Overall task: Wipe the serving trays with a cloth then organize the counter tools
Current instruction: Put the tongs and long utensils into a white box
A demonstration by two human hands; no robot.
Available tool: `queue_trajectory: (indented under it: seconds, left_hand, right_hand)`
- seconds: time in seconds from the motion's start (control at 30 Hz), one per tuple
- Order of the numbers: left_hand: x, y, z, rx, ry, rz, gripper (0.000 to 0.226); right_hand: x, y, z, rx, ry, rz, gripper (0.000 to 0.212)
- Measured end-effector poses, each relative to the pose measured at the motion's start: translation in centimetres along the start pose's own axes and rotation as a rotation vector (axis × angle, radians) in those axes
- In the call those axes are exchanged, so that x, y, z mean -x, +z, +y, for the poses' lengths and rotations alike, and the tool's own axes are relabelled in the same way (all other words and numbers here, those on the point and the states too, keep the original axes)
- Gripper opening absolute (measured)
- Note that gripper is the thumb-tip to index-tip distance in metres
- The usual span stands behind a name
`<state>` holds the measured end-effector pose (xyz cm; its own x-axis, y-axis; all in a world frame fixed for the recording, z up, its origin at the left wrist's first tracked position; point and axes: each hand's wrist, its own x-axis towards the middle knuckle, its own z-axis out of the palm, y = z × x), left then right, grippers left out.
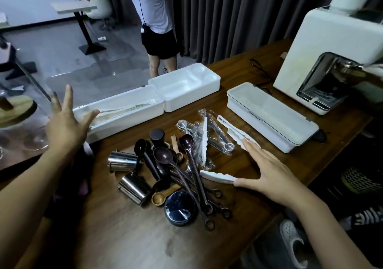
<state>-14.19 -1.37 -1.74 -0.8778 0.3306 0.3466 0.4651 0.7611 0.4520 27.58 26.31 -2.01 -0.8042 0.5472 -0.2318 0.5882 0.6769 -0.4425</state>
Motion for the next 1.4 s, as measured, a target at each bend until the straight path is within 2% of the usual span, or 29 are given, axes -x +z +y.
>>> queue_trajectory:
  seconds: [0.2,0.47,0.77,1.17,1.4]
  left_hand:
    - [0.3,-0.3,0.4,0.007,-0.002,0.004,0.090]
    - [0.6,-0.5,0.9,0.017,-0.003,0.007,0.089]
    - [0.7,-0.5,0.9,0.010,-0.007,-0.002,0.089]
    - [0.6,-0.5,0.8,-0.002,-0.007,-0.005,0.090]
    - [0.5,-0.5,0.5,-0.014,0.007,0.005,0.089]
  right_hand:
    - [-0.3,0.5,0.7,-0.029,-0.022,0.039,0.116]
    - [0.1,1.2,0.9,-0.066,-0.067,0.105,0.093]
    - [0.5,1.7,1.1,-0.063,-0.020,0.101,0.112]
    - [1.9,0.5,0.6,-0.073,0.010,0.167,0.104]
    - [2.8,-2.5,-0.4,-0.187,0.033,0.147,0.107]
